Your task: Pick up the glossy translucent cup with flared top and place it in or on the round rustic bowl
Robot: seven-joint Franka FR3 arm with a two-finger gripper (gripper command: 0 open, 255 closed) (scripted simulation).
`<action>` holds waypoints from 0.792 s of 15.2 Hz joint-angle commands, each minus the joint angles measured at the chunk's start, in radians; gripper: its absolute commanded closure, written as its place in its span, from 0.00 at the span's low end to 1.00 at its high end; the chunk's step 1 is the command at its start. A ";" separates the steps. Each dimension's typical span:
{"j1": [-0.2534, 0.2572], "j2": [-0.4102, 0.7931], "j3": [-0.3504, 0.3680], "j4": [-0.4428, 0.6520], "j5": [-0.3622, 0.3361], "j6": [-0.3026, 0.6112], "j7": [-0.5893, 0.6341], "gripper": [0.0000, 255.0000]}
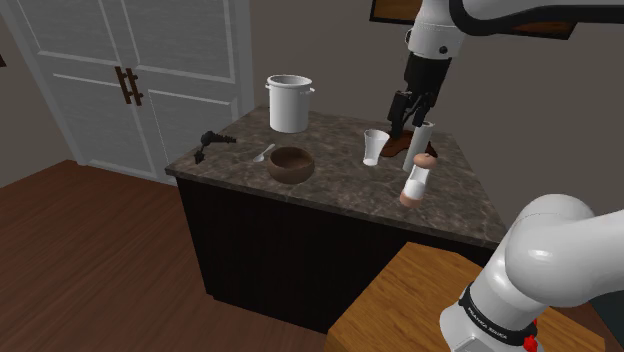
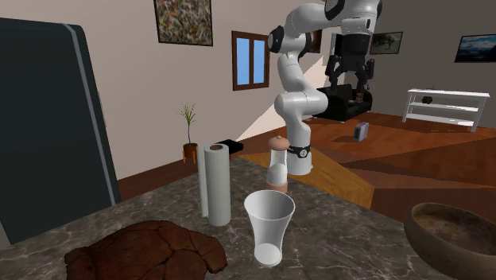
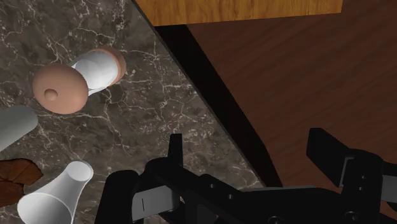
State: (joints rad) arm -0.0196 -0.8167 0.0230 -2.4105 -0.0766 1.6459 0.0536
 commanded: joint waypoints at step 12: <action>-0.068 0.236 -0.132 -0.051 -0.153 0.349 -0.139 0.00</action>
State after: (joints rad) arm -0.0815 -0.6046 -0.0976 -2.4585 -0.2170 1.9595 -0.0746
